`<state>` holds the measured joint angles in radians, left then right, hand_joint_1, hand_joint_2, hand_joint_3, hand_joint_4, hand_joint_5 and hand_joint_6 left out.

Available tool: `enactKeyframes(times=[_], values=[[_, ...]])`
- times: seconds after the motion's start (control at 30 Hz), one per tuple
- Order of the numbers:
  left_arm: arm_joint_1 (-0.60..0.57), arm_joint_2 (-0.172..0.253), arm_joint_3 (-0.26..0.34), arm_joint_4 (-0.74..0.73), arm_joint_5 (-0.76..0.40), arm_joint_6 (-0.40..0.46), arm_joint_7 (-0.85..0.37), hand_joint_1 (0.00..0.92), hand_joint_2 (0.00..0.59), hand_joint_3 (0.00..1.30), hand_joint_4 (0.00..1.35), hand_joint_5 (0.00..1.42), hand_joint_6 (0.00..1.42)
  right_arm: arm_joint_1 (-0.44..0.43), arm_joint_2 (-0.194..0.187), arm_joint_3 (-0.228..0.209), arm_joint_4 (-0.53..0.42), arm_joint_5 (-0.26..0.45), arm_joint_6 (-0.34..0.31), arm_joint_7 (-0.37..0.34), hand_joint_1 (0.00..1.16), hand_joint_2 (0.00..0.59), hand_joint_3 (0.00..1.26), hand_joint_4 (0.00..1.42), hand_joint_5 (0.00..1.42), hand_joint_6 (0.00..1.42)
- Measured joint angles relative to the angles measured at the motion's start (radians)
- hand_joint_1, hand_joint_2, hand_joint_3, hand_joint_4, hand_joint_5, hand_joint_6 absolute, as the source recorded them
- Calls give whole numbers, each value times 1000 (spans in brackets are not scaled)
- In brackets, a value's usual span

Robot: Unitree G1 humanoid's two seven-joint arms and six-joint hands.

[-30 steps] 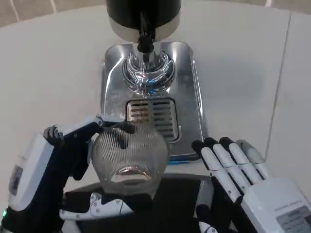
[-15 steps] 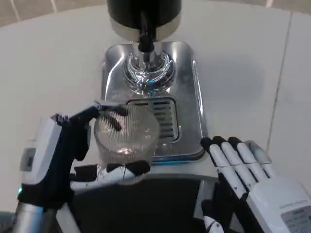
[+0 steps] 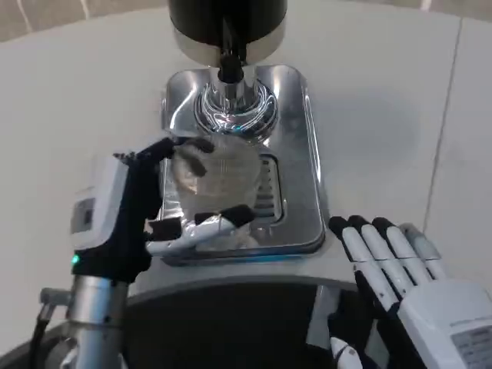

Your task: Grasp the cup under the faucet to collect the drink, then remove the cup.

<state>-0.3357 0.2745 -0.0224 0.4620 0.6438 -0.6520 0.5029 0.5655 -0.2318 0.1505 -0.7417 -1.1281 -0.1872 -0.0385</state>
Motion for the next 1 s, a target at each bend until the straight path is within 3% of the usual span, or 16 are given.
enactKeyframes(times=[0.47,1.0], values=[[-179,1,-108,266,33,28,147,702,49,1087,1216,1392,1424,-22,19,14,-2,-11,27,30,89,586,0,0,0,0],[-306,-24,-154,458,-5,72,278,675,75,1069,1161,1378,1424,-13,25,12,-18,-17,41,39,89,586,0,0,0,0]])
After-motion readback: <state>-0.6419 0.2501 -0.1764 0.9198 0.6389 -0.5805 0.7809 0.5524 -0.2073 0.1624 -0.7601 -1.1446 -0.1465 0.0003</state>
